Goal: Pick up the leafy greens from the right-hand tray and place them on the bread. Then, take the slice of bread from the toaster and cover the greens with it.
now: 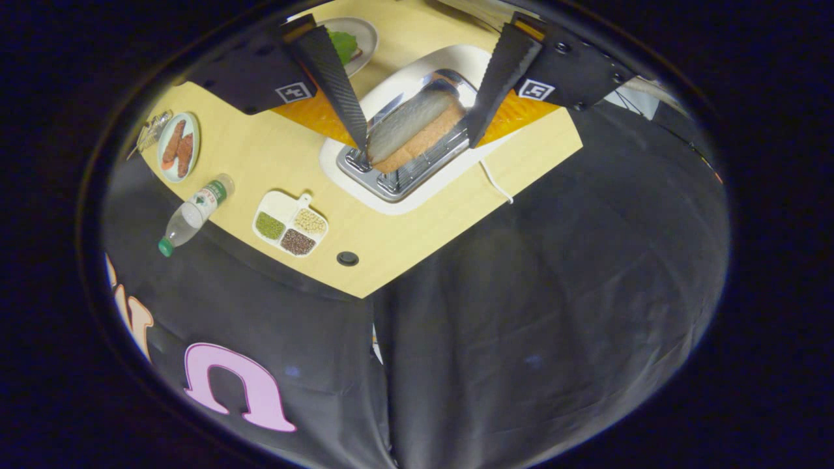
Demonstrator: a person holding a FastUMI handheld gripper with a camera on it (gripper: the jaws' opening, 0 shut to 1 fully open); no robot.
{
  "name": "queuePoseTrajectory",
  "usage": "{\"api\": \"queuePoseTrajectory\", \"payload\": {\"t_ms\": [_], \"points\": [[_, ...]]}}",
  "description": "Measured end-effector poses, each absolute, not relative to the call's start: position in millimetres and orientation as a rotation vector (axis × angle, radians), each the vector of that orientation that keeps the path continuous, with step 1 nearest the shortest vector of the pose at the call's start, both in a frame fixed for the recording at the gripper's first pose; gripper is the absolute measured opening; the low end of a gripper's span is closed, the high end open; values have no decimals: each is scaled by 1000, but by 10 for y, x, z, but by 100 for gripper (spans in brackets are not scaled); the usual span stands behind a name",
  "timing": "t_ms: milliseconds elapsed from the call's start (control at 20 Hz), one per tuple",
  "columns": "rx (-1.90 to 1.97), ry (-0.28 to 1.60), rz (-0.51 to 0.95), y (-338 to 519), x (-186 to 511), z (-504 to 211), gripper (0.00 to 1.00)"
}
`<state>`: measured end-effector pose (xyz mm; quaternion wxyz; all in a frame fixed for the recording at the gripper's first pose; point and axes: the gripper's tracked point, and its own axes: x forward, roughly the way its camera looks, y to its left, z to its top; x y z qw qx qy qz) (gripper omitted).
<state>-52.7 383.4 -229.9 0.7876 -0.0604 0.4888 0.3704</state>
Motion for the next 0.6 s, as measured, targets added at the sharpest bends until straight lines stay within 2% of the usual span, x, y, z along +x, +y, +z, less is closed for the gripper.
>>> {"api": "queuePoseTrajectory", "payload": {"t_ms": [250, 600], "points": [[-115, 1098, 761, 3864, -525, -2360, 97], [-121, 1117, 704, 3749, -542, -2380, 40]]}}
